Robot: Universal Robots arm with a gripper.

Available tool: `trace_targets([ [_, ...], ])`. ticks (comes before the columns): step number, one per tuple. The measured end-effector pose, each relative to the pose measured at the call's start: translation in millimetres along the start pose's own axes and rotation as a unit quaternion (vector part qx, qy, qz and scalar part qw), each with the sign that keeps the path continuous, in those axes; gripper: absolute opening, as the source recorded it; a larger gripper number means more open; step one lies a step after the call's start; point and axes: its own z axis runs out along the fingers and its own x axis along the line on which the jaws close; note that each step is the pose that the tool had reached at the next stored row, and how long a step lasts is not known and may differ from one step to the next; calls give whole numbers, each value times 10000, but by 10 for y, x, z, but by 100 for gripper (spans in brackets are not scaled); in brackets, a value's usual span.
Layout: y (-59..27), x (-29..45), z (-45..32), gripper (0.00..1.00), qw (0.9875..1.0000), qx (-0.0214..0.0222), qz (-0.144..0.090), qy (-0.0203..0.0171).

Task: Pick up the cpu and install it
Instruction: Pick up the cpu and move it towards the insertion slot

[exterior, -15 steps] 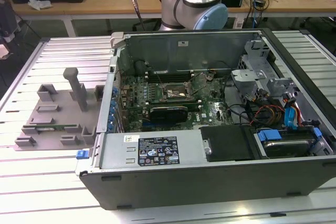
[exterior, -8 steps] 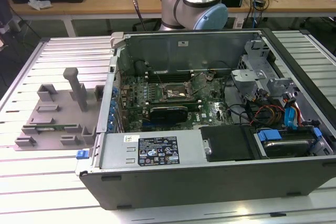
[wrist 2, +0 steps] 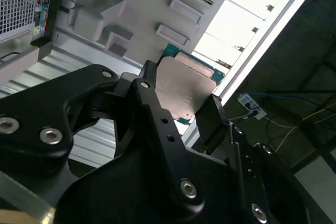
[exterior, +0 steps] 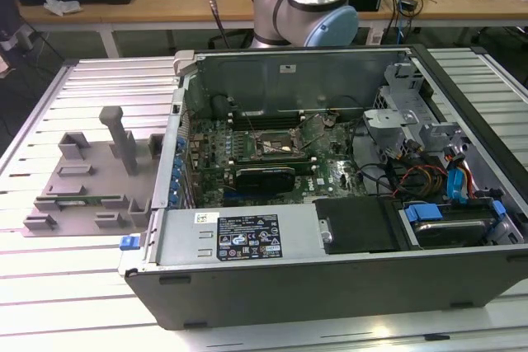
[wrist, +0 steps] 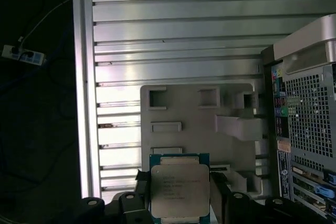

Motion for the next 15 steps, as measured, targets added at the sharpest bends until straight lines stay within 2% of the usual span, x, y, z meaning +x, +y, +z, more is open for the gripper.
trace_targets([
  [4,7,-128,5,54,10000,0,0,0],
  [8,17,-300,12,54,10000,0,1,0],
  [15,31,-543,23,54,10000,0,1,-1],
])
